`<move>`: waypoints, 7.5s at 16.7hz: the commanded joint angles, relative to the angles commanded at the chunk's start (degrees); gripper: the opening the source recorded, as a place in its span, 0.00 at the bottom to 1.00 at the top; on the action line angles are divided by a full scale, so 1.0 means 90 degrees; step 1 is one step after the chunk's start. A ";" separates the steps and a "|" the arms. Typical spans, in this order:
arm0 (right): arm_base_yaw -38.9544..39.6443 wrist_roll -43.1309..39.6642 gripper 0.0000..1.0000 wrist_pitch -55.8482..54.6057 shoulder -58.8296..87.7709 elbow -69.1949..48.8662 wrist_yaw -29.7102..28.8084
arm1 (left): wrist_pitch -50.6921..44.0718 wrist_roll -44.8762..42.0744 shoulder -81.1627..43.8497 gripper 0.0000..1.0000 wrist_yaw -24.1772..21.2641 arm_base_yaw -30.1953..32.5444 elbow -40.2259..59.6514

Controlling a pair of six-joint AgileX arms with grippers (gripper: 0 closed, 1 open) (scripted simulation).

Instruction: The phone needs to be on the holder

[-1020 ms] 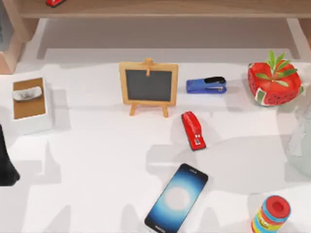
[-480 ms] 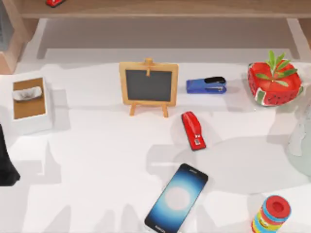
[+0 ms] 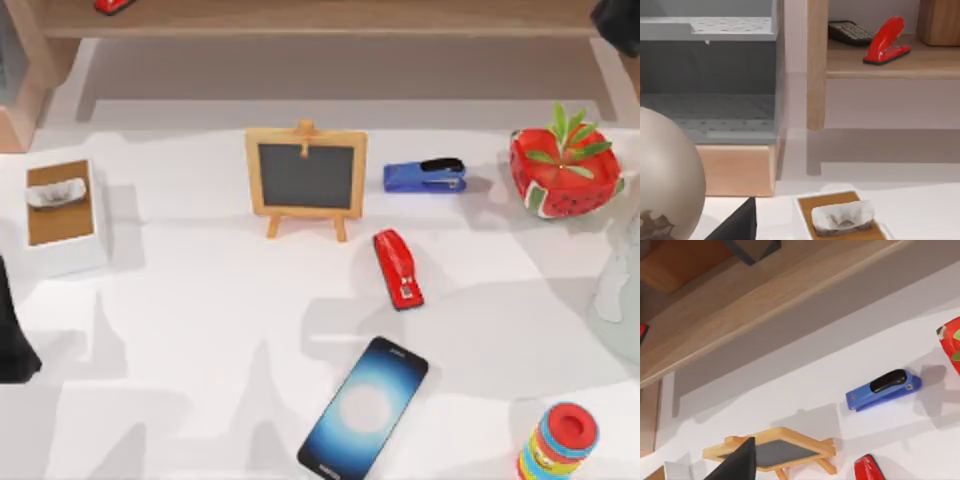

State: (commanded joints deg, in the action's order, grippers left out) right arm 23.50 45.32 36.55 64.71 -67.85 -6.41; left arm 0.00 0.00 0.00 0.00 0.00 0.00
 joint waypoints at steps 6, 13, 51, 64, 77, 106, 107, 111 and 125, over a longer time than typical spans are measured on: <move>0.1443 0.2198 1.00 0.1485 0.2908 -0.1276 0.0220 | 0.0000 0.0000 0.0000 1.00 0.0000 0.0000 0.0000; 0.2831 0.4019 1.00 0.2460 0.5079 -0.1780 0.0621 | 0.0000 0.0000 0.0000 1.00 0.0000 0.0000 0.0000; 0.3097 0.4367 0.00 0.0847 0.6252 -0.0822 0.0703 | 0.0000 0.0000 0.0000 1.00 0.0000 0.0000 0.0000; 0.3071 0.4239 0.00 0.1683 0.5690 -0.1126 0.0688 | 0.0000 0.0000 0.0000 1.00 0.0000 0.0000 0.0000; 0.1143 0.1798 0.00 0.0565 0.4273 -0.1770 0.2130 | 0.0000 0.0000 0.0000 1.00 0.0000 0.0000 0.0000; -0.9006 -1.0566 0.00 -0.1138 0.3514 0.0137 0.6977 | 0.0000 0.0000 0.0000 1.00 0.0000 0.0000 0.0000; -0.9006 -1.0566 0.00 -0.1138 0.3514 0.0137 0.6977 | 0.0000 0.0000 0.0000 1.00 0.0000 0.0000 0.0000; -0.8989 -1.0495 0.00 -0.1158 0.3521 0.0084 0.6951 | 0.0000 0.0000 0.0000 1.00 0.0000 0.0000 0.0000; -0.8257 -0.9519 0.00 -0.2681 0.3993 0.0352 0.6511 | 0.0000 0.0000 0.0000 1.00 0.0000 0.0000 0.0000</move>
State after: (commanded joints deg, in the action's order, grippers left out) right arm -50.81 -40.34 12.43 100.64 -64.68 52.19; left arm 0.00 0.00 0.00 0.00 0.00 0.00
